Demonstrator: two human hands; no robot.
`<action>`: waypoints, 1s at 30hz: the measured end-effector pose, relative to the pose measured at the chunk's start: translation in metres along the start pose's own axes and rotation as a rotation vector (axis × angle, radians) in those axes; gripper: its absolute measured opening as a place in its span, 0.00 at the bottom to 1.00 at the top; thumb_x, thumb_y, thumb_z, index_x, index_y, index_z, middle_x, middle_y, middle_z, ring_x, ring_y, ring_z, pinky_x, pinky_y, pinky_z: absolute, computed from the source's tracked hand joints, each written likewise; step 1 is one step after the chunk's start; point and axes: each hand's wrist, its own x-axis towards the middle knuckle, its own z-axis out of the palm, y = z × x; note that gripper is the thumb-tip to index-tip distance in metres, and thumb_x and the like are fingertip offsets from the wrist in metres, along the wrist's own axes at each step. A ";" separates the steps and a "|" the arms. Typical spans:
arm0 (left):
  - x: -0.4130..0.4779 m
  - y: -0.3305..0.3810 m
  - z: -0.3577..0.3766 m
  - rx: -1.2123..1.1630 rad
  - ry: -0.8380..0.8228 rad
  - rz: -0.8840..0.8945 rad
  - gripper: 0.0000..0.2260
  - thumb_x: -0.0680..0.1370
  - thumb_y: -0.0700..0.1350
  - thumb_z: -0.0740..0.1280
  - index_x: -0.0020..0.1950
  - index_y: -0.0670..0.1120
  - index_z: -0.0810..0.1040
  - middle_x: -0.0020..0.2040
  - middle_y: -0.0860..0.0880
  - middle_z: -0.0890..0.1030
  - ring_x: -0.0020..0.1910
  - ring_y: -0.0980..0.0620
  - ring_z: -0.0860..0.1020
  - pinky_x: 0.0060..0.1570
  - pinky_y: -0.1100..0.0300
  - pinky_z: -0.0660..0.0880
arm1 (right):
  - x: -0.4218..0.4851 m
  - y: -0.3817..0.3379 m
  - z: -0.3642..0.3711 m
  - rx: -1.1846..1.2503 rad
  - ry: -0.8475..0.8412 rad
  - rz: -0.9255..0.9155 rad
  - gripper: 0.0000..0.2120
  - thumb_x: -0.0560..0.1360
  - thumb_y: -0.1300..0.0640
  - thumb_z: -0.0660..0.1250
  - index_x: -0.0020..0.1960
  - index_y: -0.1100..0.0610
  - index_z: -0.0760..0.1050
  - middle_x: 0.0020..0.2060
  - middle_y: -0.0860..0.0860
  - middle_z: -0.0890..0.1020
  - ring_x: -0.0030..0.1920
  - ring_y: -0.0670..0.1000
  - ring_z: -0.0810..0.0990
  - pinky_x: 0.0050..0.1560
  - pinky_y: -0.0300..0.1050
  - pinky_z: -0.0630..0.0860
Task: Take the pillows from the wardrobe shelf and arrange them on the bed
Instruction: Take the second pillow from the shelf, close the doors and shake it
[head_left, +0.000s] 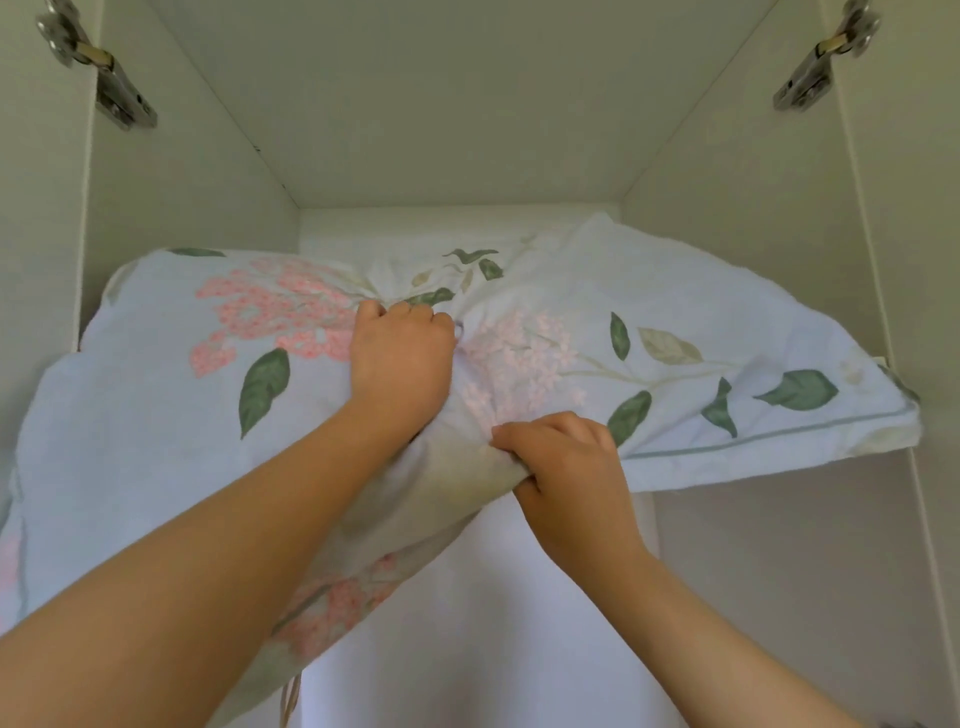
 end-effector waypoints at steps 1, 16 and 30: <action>0.001 0.000 0.000 -0.013 0.009 0.000 0.09 0.80 0.41 0.57 0.53 0.41 0.76 0.51 0.43 0.80 0.52 0.43 0.75 0.55 0.52 0.62 | 0.001 0.000 -0.001 0.013 -0.006 0.014 0.12 0.59 0.65 0.67 0.36 0.50 0.80 0.29 0.45 0.81 0.41 0.47 0.67 0.44 0.32 0.55; -0.038 -0.025 -0.006 -0.128 0.326 -0.030 0.15 0.72 0.58 0.59 0.43 0.50 0.78 0.41 0.48 0.81 0.46 0.46 0.77 0.57 0.50 0.59 | 0.104 -0.006 -0.056 -0.220 -0.400 -0.048 0.44 0.67 0.40 0.68 0.74 0.40 0.45 0.77 0.46 0.44 0.76 0.55 0.39 0.73 0.59 0.41; -0.020 -0.034 0.005 -0.121 0.148 -0.006 0.15 0.76 0.49 0.58 0.38 0.44 0.80 0.34 0.43 0.83 0.32 0.43 0.80 0.48 0.56 0.73 | 0.100 -0.004 0.007 -0.229 -0.243 -0.158 0.15 0.80 0.51 0.55 0.48 0.59 0.77 0.45 0.57 0.83 0.52 0.59 0.78 0.64 0.52 0.60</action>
